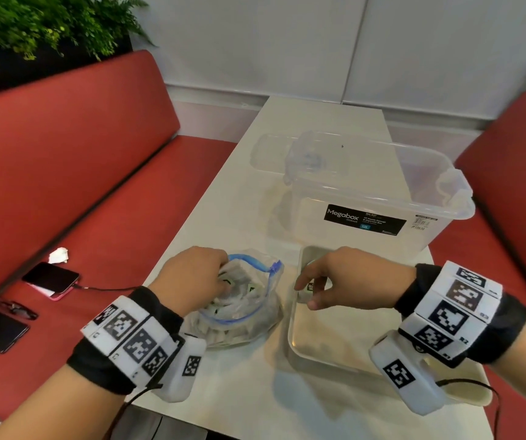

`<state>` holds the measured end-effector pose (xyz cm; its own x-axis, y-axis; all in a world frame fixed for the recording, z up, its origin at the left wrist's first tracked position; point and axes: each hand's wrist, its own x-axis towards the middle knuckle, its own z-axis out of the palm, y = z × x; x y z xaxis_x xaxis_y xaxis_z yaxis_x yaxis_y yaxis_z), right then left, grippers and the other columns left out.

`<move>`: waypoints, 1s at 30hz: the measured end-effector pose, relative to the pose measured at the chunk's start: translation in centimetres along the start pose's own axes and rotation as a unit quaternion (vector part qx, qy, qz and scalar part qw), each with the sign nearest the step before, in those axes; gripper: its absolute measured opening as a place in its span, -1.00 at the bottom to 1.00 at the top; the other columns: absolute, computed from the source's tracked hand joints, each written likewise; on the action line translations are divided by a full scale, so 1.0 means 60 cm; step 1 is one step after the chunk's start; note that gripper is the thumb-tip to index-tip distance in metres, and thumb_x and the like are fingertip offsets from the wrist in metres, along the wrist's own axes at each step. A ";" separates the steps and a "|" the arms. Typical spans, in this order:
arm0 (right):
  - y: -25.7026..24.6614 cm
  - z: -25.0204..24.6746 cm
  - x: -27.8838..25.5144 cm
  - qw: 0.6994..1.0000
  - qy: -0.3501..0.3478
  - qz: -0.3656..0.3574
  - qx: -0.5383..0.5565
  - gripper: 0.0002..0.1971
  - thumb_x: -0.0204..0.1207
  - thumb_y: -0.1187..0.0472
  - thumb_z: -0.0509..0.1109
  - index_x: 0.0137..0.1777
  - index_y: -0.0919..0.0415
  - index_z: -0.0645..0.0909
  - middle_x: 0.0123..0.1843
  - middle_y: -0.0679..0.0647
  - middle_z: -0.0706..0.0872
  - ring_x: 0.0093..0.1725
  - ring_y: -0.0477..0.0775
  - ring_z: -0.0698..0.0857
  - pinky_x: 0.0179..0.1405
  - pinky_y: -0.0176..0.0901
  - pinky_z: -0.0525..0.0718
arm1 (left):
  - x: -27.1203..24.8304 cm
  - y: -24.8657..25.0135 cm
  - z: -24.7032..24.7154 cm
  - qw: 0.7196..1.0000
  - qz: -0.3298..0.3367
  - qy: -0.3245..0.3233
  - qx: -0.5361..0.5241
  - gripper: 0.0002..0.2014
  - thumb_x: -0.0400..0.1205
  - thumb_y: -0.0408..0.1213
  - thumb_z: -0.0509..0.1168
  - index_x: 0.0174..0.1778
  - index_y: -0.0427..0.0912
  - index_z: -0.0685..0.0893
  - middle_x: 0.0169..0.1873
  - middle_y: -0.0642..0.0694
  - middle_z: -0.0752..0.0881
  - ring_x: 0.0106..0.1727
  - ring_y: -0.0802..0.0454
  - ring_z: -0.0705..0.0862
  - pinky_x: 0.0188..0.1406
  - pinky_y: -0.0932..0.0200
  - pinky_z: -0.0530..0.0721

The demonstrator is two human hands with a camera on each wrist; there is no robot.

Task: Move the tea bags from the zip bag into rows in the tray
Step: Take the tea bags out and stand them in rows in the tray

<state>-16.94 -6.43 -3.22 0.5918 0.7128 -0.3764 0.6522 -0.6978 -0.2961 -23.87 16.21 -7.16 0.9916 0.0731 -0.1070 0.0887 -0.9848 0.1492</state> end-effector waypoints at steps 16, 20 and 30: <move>-0.037 -0.006 0.012 0.964 0.210 -0.053 0.153 -0.83 0.58 0.07 0.34 0.09 0.02 0.44 -0.08 -0.14 0.69 -0.32 -0.11 0.65 -0.18 -0.18 0.60 | -0.034 0.054 0.006 0.649 -0.073 -0.022 -0.757 -0.77 0.59 -0.32 0.29 0.15 -0.22 0.67 -0.07 -0.15 0.82 -0.14 0.00 0.81 -0.28 0.29 0.75; -0.023 -0.013 -0.003 0.961 0.228 -0.121 0.096 -0.67 0.53 0.37 0.34 0.21 0.01 0.59 -0.03 -0.25 0.63 -0.27 -0.33 0.61 -0.12 -0.36 0.56 | -0.032 0.064 0.007 0.572 -0.096 -0.045 -0.813 -0.75 0.53 -0.33 0.30 0.09 -0.33 0.65 -0.25 -0.17 0.81 -0.31 0.08 0.79 -0.40 0.32 0.75; -0.002 -0.010 -0.008 0.925 0.296 -0.140 0.195 -0.91 0.41 0.22 0.54 -0.11 0.06 0.80 -0.25 -0.23 0.72 -0.27 -0.08 0.71 -0.17 -0.19 0.66 | -0.028 0.088 0.010 0.441 -0.101 -0.140 -0.881 -0.66 0.46 -0.28 0.29 0.07 -0.39 0.71 0.02 -0.34 0.75 -0.12 -0.12 0.80 -0.43 0.16 0.79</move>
<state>-17.02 -6.64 -2.51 0.6568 0.7021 0.2751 0.6671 -0.3709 -0.6461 -25.14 10.79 -6.81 0.9177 -0.1341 -0.3739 0.3533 0.7057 0.6141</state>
